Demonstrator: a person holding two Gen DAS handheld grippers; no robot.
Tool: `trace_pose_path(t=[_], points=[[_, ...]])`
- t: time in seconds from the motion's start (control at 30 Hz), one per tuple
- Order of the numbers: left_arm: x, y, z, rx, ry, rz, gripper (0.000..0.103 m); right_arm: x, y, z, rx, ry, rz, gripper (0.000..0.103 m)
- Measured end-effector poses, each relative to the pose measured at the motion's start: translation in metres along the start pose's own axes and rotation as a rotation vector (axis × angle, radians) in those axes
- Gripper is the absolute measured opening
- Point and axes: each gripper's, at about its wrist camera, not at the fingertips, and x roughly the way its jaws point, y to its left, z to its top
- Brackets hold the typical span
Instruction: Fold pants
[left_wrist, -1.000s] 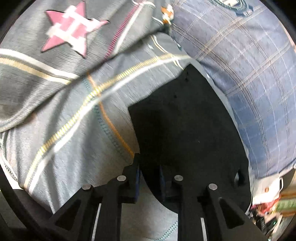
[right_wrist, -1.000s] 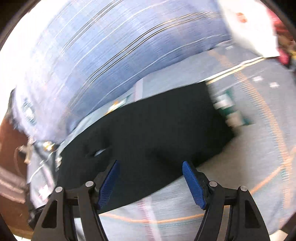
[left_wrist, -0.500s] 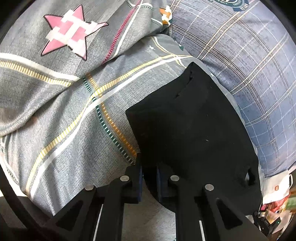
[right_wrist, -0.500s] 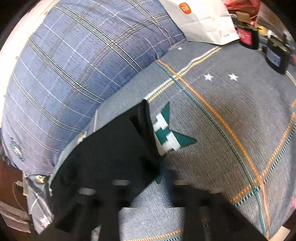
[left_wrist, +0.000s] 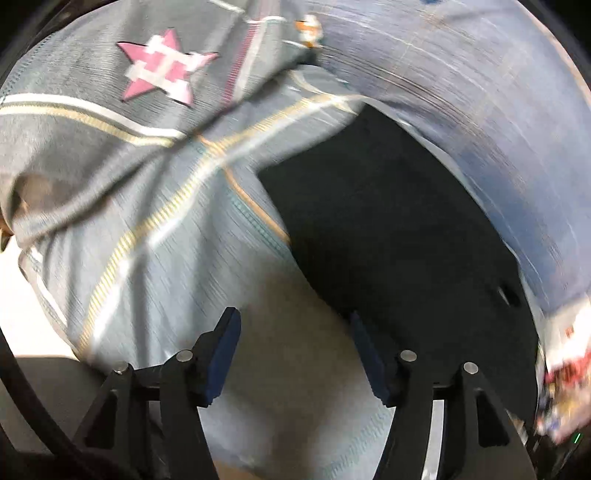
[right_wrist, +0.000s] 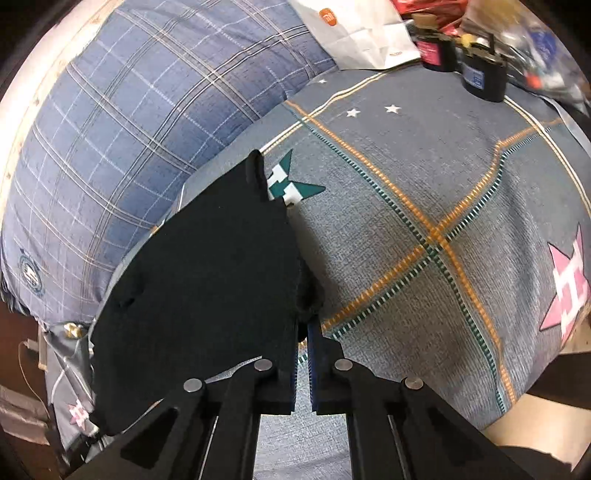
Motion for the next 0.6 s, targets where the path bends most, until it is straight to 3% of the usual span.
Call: trace_pose_path(t=[0.17, 0.23, 0.33, 0.37, 0.43, 0.53, 0.6], points=[[-0.003, -0.040, -0.026, 0.166, 0.015, -0.047, 0.065, -0.043, 0.002, -0.015, -0.004, -0.121, -0.007, 0.005], [-0.004, -0.061, -0.030, 0.221, 0.011, -0.068, 0.065, -0.034, -0.006, -0.016, 0.041, -0.096, -0.008, 0.005], [-0.012, -0.098, -0.036, 0.302, 0.017, -0.130, 0.065, 0.004, -0.014, -0.012, 0.066, 0.058, -0.067, 0.007], [-0.013, -0.111, -0.036, 0.329, 0.016, -0.149, 0.065, 0.002, -0.020, -0.014, 0.096, 0.054, -0.063, 0.007], [-0.025, -0.134, -0.037, 0.384, 0.000, -0.192, 0.065, -0.015, -0.028, -0.012, 0.153, -0.034, -0.018, 0.007], [-0.032, -0.173, -0.033, 0.463, -0.048, -0.244, 0.080, -0.060, -0.011, -0.004, 0.102, -0.245, 0.026, 0.010], [-0.029, -0.203, -0.026, 0.529, -0.062, -0.263, 0.082, -0.076, 0.012, 0.008, 0.035, -0.302, 0.083, 0.033]])
